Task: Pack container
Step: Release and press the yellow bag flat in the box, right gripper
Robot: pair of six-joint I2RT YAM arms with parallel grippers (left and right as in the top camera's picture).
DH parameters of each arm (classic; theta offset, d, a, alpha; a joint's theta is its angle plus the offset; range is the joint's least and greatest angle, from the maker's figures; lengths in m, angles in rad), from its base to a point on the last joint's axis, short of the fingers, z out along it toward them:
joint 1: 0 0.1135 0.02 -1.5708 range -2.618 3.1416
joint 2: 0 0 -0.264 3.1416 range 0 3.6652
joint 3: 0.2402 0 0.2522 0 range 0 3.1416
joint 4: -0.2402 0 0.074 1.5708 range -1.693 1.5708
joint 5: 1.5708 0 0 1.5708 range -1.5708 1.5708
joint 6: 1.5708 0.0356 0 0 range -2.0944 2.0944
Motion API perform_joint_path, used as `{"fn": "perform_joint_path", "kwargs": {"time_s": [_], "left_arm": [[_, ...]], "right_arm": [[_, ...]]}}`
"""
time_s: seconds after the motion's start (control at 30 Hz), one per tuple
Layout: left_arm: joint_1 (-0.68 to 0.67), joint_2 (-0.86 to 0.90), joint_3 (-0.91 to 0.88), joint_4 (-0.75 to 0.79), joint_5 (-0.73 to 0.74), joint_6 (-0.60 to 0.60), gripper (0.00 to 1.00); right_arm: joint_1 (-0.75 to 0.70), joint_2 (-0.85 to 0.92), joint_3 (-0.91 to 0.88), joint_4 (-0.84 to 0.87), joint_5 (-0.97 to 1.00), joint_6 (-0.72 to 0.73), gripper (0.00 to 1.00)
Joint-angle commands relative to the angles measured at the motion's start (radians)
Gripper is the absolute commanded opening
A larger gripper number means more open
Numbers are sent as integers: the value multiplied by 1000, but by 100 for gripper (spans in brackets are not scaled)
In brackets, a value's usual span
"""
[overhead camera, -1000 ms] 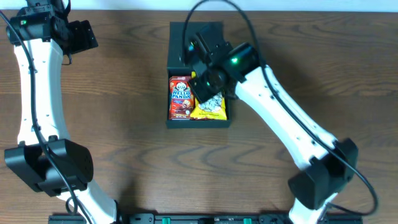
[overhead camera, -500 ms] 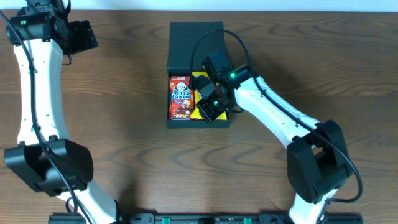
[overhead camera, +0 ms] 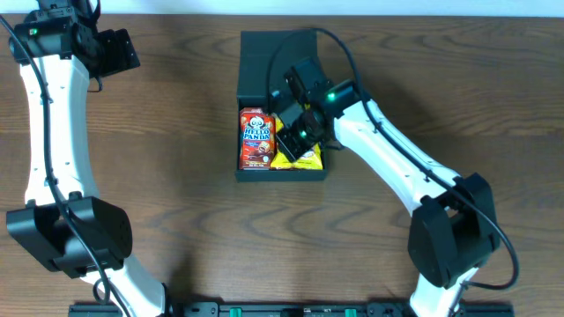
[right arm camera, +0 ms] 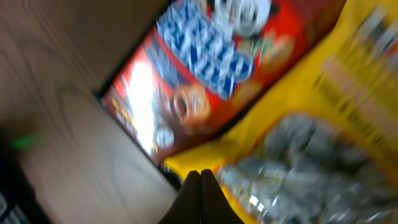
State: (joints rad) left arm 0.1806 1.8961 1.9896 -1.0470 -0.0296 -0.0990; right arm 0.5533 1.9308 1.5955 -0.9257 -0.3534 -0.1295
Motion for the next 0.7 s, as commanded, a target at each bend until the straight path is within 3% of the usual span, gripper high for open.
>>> {"fn": "perform_joint_path", "kwargs": {"time_s": [0.0, 0.33, 0.67], "left_arm": [[4, 0, 8, -3, 4, 17, 95], [4, 0, 8, -3, 4, 17, 95], [2, 1, 8, -3, 5, 17, 95]], "right_arm": [[-16, -4, 10, 15, 20, -26, 1], [-16, 118, -16, 1, 69, -29, 2], [-20, 113, 49, -36, 44, -29, 2]]}}
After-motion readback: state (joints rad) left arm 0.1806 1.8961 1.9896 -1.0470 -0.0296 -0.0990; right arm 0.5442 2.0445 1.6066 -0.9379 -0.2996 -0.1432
